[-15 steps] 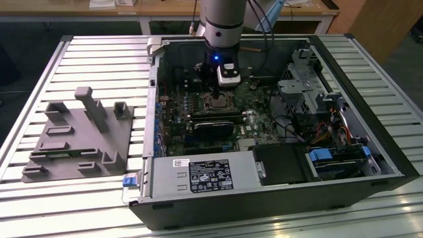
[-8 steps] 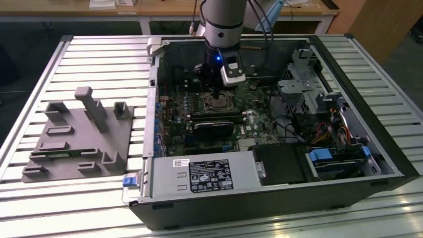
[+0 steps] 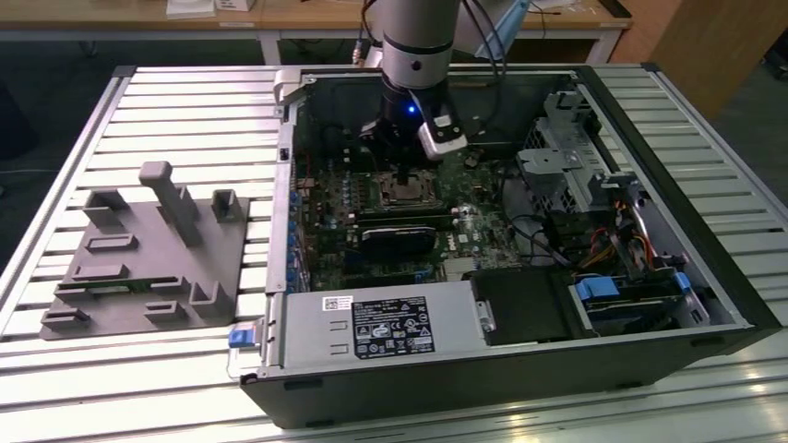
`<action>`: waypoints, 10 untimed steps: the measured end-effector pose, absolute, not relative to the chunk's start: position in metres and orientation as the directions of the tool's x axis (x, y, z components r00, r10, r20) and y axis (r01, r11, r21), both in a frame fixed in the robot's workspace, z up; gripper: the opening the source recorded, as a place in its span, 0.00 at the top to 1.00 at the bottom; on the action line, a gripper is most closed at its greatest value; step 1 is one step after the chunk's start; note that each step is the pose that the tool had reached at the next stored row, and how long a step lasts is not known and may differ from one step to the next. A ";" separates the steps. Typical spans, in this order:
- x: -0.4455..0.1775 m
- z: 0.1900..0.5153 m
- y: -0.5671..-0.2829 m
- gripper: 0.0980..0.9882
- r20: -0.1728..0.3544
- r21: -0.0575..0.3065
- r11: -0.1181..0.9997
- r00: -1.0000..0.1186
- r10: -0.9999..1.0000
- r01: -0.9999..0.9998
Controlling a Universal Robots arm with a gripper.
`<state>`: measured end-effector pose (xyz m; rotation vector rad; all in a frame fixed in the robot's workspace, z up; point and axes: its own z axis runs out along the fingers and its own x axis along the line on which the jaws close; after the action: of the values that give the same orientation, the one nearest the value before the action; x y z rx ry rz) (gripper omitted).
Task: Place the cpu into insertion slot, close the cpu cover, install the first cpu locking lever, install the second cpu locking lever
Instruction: 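Close the cpu cover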
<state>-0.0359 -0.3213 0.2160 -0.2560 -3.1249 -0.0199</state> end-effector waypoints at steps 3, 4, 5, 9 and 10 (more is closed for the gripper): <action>-0.036 0.216 -0.321 0.99 0.007 0.012 0.994 -0.994 0.109 0.109; -0.036 0.216 -0.321 0.99 0.007 0.012 0.996 -0.996 0.091 0.091; -0.036 0.216 -0.321 0.99 0.007 0.012 0.997 -0.997 0.072 0.072; -0.036 0.215 -0.321 0.99 0.007 0.012 1.000 -1.000 0.000 0.000; -0.036 0.215 -0.321 0.99 0.007 0.012 1.000 -1.000 -0.016 -0.016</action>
<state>-0.0358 -0.3214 0.2148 0.0250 -3.1344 -0.0191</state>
